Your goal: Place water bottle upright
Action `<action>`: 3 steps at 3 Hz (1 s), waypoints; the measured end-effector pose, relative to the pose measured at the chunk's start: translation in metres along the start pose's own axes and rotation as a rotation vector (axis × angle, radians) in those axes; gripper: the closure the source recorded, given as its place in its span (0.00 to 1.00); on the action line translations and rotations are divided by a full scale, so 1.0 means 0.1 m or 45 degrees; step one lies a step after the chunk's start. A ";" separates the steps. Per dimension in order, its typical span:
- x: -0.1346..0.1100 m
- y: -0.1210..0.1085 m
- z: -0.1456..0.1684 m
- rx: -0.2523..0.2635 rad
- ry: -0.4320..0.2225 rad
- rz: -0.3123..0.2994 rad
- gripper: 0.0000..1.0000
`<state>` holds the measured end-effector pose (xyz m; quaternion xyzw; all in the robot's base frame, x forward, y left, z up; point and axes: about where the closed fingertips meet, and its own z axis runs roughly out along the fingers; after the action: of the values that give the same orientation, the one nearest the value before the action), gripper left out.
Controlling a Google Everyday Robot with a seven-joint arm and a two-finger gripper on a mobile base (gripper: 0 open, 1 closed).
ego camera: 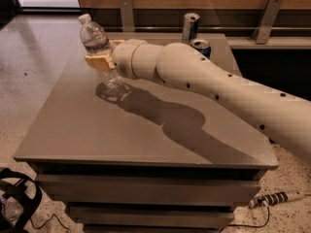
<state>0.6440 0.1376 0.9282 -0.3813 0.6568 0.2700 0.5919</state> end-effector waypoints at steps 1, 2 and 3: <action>0.07 -0.02 0.02 0.022 -0.017 0.045 1.00; 0.17 -0.04 0.09 0.019 -0.045 0.094 1.00; 0.26 -0.07 0.15 0.008 -0.069 0.135 1.00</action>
Offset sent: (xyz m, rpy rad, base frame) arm 0.0179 0.0006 -0.0338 0.1258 0.0655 -0.0287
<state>0.6585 0.1409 0.9006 -0.3366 0.6607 0.3092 0.5954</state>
